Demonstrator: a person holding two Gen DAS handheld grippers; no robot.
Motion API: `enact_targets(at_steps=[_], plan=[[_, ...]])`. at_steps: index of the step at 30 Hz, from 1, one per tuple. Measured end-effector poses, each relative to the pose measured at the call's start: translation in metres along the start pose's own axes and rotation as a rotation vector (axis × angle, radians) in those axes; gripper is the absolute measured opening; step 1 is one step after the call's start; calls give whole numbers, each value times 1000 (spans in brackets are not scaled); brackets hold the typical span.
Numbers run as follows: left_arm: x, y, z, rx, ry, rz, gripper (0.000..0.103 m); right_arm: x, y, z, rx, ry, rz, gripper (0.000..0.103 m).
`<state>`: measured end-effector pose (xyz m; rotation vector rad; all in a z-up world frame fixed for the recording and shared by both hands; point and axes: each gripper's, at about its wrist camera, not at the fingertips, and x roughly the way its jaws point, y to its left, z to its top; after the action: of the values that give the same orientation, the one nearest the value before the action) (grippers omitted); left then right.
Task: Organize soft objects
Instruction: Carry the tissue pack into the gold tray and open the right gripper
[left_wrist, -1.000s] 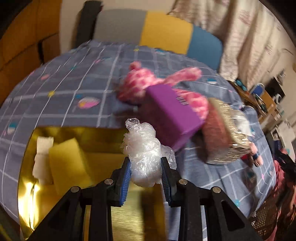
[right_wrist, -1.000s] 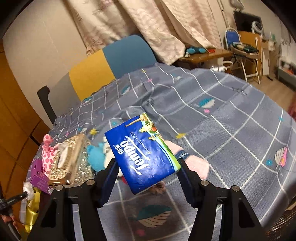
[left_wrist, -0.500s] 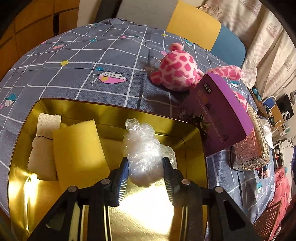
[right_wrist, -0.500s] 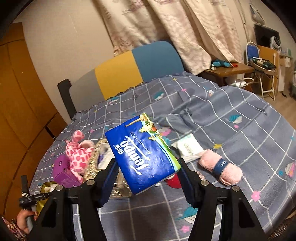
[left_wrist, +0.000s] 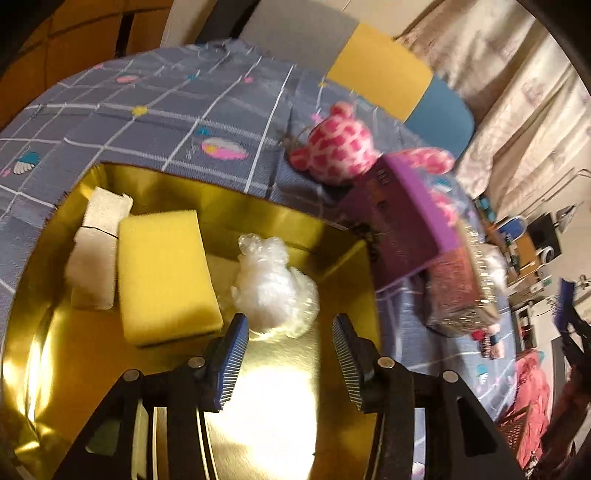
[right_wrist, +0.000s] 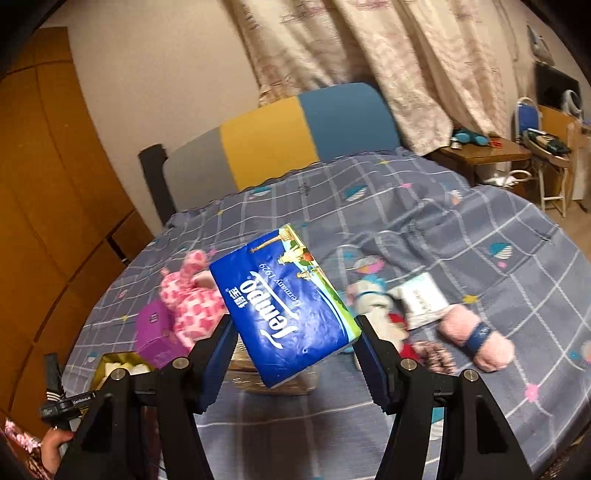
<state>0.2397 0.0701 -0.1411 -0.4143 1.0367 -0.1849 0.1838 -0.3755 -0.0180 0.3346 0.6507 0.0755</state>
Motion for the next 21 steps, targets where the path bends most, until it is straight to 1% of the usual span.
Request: enact_targets(at_steps=[4, 9, 11, 15, 18, 21], plan=[[-37, -4, -14, 18, -86, -49, 48, 12, 35, -9, -27, 33, 66, 64], [-72, -5, -27, 22, -148, -90, 48, 31, 90, -29, -87, 94, 158, 64], [-84, -2, -33, 22, -172, -94, 48, 40, 115, -38, -119, 122, 192, 64], [-101, 4, -46, 43, -209, -61, 48, 59, 151, -56, -135, 178, 236, 64], [-105, 8, -52, 72, -225, -7, 48, 75, 180, -72, -145, 225, 265, 64], [-108, 14, -59, 78, -225, 3, 48, 89, 208, -89, -178, 264, 244, 64]])
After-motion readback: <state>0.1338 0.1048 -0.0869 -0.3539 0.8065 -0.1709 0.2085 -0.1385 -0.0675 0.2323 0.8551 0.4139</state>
